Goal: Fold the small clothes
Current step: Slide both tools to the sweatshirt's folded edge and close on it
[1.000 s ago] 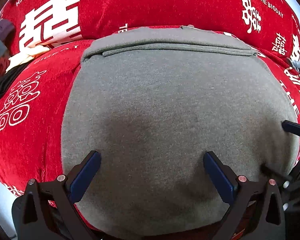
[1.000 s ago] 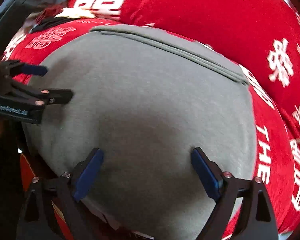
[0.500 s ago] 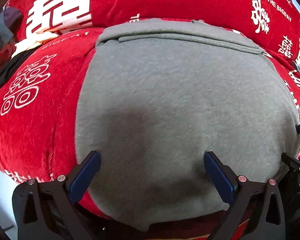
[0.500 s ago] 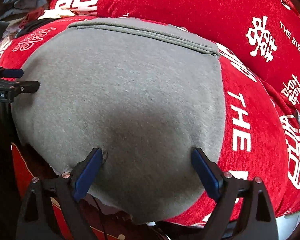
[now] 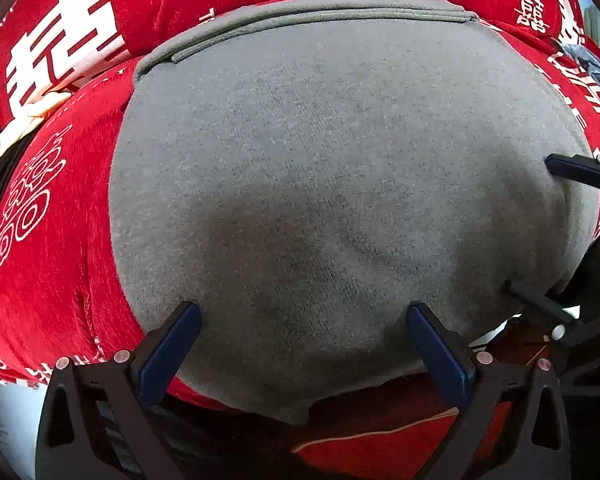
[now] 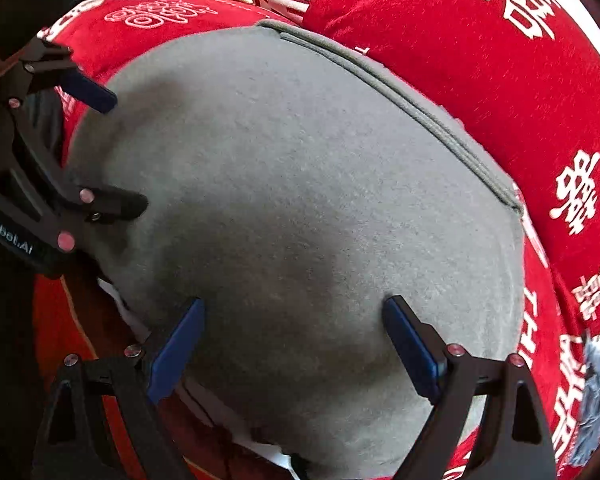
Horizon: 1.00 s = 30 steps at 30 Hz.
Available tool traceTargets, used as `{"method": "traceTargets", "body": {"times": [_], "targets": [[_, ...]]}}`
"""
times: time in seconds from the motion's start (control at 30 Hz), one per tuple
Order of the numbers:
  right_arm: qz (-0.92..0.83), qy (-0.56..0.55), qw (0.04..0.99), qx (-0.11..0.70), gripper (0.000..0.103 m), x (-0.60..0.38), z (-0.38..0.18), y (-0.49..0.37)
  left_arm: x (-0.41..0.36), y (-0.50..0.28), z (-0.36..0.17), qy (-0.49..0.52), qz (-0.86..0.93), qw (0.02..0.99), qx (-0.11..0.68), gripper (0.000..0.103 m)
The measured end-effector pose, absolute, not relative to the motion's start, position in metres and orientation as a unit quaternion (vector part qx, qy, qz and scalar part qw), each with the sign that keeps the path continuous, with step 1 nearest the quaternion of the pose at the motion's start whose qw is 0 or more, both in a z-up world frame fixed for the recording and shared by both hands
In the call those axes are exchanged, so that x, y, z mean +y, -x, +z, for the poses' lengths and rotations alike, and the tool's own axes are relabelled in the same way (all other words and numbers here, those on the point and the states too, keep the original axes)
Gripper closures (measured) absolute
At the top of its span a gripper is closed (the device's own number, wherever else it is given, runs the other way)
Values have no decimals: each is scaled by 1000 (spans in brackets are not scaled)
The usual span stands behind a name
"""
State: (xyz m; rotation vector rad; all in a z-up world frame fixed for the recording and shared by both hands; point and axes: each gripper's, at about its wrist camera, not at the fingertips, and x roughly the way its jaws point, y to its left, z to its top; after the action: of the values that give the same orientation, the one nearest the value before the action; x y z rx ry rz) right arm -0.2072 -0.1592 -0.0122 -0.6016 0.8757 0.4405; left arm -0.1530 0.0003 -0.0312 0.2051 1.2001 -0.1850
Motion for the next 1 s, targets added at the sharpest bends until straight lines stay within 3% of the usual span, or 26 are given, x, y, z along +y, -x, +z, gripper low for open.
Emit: {"method": "traceTargets", "body": {"times": [0.2, 0.47, 0.73, 0.8, 0.83, 0.9, 0.93, 0.97, 1.0], "targets": [[147, 221, 849, 457, 8, -220, -9, 196, 32, 151, -32, -54, -65, 802, 591, 0], [110, 36, 846, 520, 8, -309, -4, 195, 107, 154, -42, 137, -34, 772, 620, 0], [120, -41, 831, 541, 7, -313, -19, 203, 70, 148, -71, 124, -55, 729, 671, 0], [125, -39, 833, 537, 21, -308, -17, 205, 68, 144, -70, 135, -55, 728, 670, 1], [115, -30, 836, 536, 28, -309, -17, 205, 66, 144, -69, 142, -59, 729, 667, 7], [97, -29, 839, 535, 55, -315, -17, 203, 72, 146, -69, 147, -66, 729, 666, 19], [97, -40, 840, 533, 62, -321, -17, 203, 73, 148, -68, 146, -70, 729, 665, 28], [103, -49, 839, 532, 78, -326, -15, 202, 74, 150, -67, 145, -72, 730, 664, 38], [119, -63, 836, 532, 88, -329, -14, 203, 73, 153, -67, 145, -75, 730, 664, 45]]}}
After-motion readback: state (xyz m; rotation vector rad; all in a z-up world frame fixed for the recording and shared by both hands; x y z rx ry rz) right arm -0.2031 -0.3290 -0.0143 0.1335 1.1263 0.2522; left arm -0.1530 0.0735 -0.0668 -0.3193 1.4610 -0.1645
